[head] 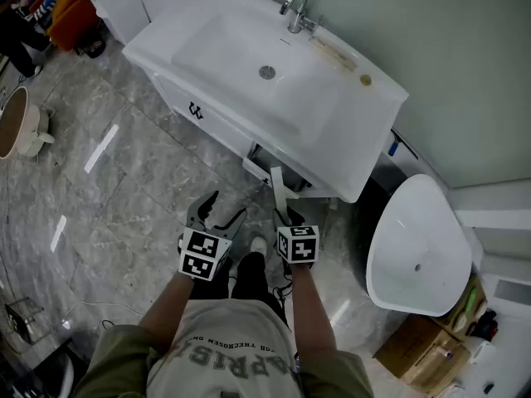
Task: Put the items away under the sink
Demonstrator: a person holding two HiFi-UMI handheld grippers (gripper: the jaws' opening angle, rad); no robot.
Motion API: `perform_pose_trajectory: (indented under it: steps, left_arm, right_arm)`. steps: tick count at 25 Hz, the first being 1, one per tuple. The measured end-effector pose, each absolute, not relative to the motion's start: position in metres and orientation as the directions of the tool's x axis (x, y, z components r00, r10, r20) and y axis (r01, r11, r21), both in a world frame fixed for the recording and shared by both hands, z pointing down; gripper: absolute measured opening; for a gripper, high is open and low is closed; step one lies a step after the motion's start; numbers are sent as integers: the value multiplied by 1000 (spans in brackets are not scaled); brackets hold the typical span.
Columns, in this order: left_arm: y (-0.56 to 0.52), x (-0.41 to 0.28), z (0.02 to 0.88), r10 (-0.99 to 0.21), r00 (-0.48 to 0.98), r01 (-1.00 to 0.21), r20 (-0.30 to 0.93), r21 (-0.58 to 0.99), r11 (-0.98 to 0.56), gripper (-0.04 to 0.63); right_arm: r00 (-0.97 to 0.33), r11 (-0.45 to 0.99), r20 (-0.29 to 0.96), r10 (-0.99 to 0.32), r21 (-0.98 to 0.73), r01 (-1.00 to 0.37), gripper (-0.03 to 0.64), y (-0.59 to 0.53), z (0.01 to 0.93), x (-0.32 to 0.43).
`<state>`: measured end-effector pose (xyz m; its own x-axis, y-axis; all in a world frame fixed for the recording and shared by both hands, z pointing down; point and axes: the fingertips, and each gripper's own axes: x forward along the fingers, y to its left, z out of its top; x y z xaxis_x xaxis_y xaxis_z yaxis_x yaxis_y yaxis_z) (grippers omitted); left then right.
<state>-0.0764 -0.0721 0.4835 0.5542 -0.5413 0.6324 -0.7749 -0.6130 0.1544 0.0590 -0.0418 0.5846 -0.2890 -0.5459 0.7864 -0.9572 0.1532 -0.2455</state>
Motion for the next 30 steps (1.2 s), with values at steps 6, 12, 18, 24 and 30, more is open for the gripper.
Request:
perform_pose_trajectory:
  steps: [6, 12, 18, 24, 30]
  left_arm:
    - [-73, -94, 489, -489, 596, -721, 637, 156, -675, 302]
    - [-80, -101, 498, -466, 610, -700, 640, 161, -696, 302]
    - [-88, -85, 508, -460, 619, -689, 636, 159, -707, 302]
    - [-86, -71, 518, -472, 598, -715, 647, 165, -680, 302]
    - [-86, -71, 526, -473, 589, -721, 655, 162, -674, 302]
  right_arm:
    - [-223, 25, 812, -540, -250, -968, 143, -25, 608, 38]
    - [-134, -88, 838, -530, -212, -973, 142, -23, 631, 36]
    - [-95, -151, 843, -529, -204, -967, 143, -37, 649, 45]
    - [-125, -162, 847, -517, -240, -957, 143, -37, 663, 50]
    - [-140, -158, 857, -496, -248, -956, 143, -38, 677, 49]
